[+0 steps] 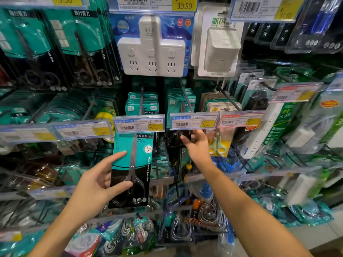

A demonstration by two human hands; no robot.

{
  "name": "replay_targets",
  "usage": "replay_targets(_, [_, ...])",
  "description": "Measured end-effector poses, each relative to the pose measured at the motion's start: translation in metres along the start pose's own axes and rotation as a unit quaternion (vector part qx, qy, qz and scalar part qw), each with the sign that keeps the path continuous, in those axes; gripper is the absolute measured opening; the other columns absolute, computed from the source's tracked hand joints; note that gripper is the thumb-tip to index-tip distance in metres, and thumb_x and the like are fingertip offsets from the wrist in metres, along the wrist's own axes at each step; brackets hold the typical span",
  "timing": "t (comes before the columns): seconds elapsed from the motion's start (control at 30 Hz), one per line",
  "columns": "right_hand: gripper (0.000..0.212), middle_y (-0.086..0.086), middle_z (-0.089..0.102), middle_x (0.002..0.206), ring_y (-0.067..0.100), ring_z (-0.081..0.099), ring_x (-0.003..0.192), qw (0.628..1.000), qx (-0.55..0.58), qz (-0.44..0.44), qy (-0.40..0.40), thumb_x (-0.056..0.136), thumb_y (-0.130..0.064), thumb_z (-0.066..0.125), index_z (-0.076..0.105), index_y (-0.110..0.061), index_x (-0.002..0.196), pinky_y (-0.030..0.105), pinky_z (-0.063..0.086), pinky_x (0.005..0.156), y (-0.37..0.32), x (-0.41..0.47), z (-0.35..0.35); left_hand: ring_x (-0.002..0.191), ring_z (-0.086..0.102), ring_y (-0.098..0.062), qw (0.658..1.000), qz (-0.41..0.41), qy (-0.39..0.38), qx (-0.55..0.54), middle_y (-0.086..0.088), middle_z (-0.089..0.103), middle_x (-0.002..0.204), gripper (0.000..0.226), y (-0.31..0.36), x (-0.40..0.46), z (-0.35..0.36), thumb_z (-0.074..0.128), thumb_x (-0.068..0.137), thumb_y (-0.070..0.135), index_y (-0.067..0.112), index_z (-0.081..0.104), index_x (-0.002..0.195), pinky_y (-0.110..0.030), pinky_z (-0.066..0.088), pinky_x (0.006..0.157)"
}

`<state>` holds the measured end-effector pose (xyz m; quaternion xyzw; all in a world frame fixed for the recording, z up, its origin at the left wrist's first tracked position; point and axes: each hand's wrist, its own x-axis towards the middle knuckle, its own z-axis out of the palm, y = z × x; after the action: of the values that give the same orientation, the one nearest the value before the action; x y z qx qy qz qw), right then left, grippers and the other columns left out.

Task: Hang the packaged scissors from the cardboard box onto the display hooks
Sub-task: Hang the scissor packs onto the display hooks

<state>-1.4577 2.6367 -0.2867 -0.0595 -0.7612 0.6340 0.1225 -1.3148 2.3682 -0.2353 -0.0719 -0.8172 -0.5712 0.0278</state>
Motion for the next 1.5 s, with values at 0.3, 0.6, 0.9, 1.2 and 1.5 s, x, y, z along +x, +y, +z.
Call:
replay_targets(0.3, [0.033,-0.02,0.059,0.121,-0.003,0.054,0.113,0.989,0.123,0.054,-0.059,0.089,-0.021,0.069,0.061,-0.03,0.12,0.022,0.047,0.093,-0.026,-0.083,0.001,0.126,0.054,-0.008,0.999,-0.031,0.013,-0.04,0.019,0.053,0.139,0.068,-0.007,-0.009,0.007,0.078,0.073,0.016,0.053,0.054,0.125,-0.042,0.047,0.105])
replay_targets(0.6, [0.05,-0.03,0.051,0.132,-0.002,0.045,0.129,0.955,-0.051,-0.057,-0.286,0.083,-0.04,0.074,0.053,-0.05,0.128,0.03,0.042,0.107,-0.04,-0.142,0.011,0.116,0.06,-0.001,0.998,-0.022,0.013,-0.052,0.017,0.058,0.133,0.065,-0.009,-0.012,0.027,0.077,0.076,0.012,0.041,0.054,0.129,-0.023,0.05,0.097])
replay_targets(0.9, [0.047,-0.031,0.067,0.109,-0.01,0.061,0.105,0.974,0.035,-0.03,-0.222,0.076,-0.006,0.079,0.066,-0.034,0.112,0.007,0.047,0.084,-0.047,-0.142,0.006,0.122,0.057,-0.007,0.998,0.009,0.038,-0.045,0.021,0.059,0.13,0.062,-0.008,-0.021,0.043,0.076,0.08,0.021,0.053,0.052,0.128,-0.036,0.05,0.102])
replay_targets(1.2, [0.047,-0.013,0.076,0.085,0.002,0.071,0.081,0.967,0.07,-0.063,-0.238,0.076,0.004,0.075,0.066,-0.02,0.115,0.013,0.052,0.072,-0.065,-0.122,0.013,0.122,0.059,-0.015,0.994,0.009,0.063,-0.089,0.007,0.063,0.131,0.062,0.001,0.001,0.034,0.077,0.077,0.02,0.049,0.055,0.127,-0.044,0.05,0.101])
replay_targets(1.5, [0.049,-0.01,0.076,0.098,0.007,0.071,0.089,0.971,0.072,-0.052,-0.222,0.075,-0.006,0.079,0.068,-0.035,0.112,0.018,0.054,0.078,-0.051,-0.119,0.019,0.126,0.056,-0.017,0.994,-0.016,0.048,-0.093,0.009,0.058,0.136,0.062,-0.011,0.005,0.039,0.074,0.076,0.025,0.05,0.053,0.128,-0.048,0.045,0.105])
